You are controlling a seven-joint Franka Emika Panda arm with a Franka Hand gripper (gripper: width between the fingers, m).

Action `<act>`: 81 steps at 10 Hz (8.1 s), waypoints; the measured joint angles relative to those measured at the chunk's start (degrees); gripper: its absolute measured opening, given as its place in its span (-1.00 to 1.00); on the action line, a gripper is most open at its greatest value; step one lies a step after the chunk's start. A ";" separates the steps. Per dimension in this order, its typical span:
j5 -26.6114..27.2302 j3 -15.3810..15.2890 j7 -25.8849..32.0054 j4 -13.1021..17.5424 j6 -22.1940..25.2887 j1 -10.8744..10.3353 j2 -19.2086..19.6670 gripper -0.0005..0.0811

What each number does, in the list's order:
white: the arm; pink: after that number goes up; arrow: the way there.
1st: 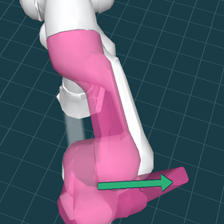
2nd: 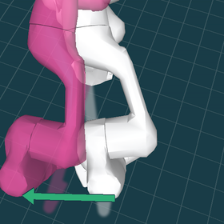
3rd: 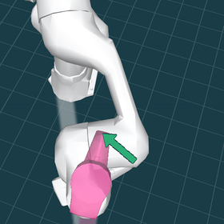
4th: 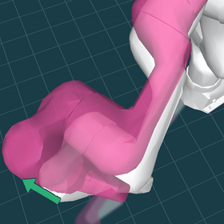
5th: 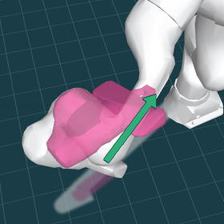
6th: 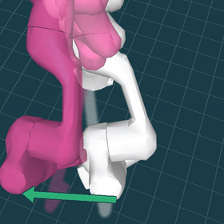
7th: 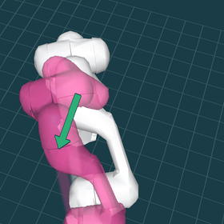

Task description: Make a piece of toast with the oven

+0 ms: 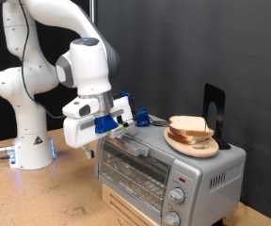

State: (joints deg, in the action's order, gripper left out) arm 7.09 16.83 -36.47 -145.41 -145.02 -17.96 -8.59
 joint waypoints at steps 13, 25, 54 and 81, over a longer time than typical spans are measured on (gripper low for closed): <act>0.97 3.78 3.15 1.41 4.01 2.67 0.33 0.99; 0.70 6.53 4.09 9.30 7.42 6.04 10.33 0.99; 19.83 -3.98 36.14 7.81 17.51 1.16 -13.91 0.99; 19.08 -18.35 35.96 -8.92 -5.13 -4.17 -16.48 0.99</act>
State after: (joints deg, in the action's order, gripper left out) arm 26.17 -1.52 -0.51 -154.33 -150.15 -22.13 -25.07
